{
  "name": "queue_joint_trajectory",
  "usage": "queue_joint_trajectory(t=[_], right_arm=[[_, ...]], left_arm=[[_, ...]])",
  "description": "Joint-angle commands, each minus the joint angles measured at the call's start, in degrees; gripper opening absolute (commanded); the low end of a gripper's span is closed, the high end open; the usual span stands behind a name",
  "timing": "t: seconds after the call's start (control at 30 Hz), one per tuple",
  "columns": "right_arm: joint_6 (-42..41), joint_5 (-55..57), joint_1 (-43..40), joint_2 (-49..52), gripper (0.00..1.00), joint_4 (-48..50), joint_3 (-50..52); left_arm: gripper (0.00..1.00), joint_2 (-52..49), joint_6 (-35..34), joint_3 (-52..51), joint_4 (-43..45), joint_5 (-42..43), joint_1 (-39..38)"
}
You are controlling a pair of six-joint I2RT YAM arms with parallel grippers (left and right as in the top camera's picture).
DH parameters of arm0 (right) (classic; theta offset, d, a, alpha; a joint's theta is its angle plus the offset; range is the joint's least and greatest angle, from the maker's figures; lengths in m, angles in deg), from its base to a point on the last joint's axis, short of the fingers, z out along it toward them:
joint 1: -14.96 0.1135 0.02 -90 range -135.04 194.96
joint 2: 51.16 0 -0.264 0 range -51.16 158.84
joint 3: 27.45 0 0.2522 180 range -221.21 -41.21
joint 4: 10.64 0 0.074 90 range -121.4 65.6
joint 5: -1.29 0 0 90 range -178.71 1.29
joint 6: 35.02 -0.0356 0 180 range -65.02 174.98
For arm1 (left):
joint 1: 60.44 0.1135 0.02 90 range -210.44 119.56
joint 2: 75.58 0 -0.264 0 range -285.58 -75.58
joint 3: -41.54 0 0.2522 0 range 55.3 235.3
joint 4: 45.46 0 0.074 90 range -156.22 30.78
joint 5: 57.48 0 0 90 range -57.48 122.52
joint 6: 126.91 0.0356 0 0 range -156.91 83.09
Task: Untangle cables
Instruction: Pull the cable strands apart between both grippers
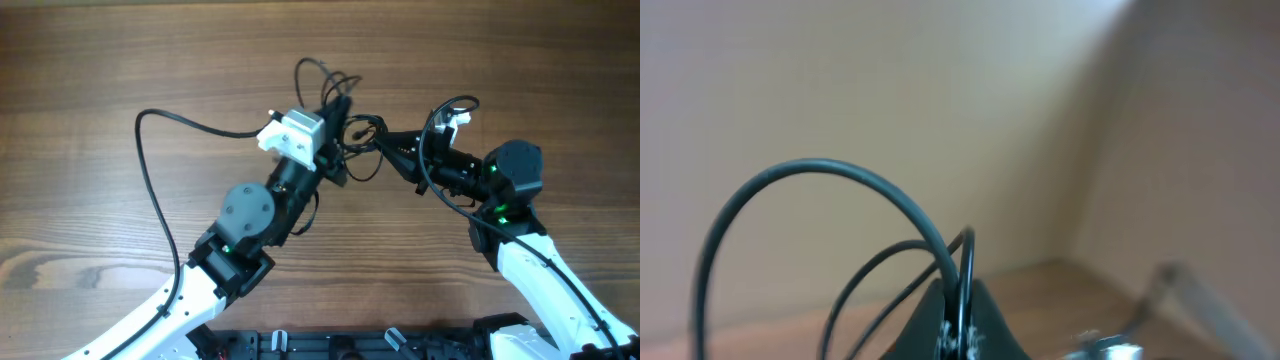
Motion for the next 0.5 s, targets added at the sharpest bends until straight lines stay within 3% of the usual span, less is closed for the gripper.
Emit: queue_joint_trajectory(t=[0.0,0.2,0.3,0.47], right_arm=[[2.19,0.76,-1.01,0.37,0.04,0.35,-0.52],[8.07,0.26,-4.42,0.37,0.04,-0.13,-0.48],[9.55,-0.76,-5.97,0.37,0.04,-1.29,-0.48],[11.32,-0.76,-6.25,0.37,0.04,-1.40,-0.48]], left_arm=[[0.04,0.26,-0.42,0.35,-4.07,-15.63,0.04],[0.04,2.78,-0.44,0.35,-23.80,-4.26,0.04],[0.04,2.91,-0.44,0.35,-35.95,-3.78,0.07],[0.04,2.91,0.20,0.35,-49.07,-3.78,0.11]])
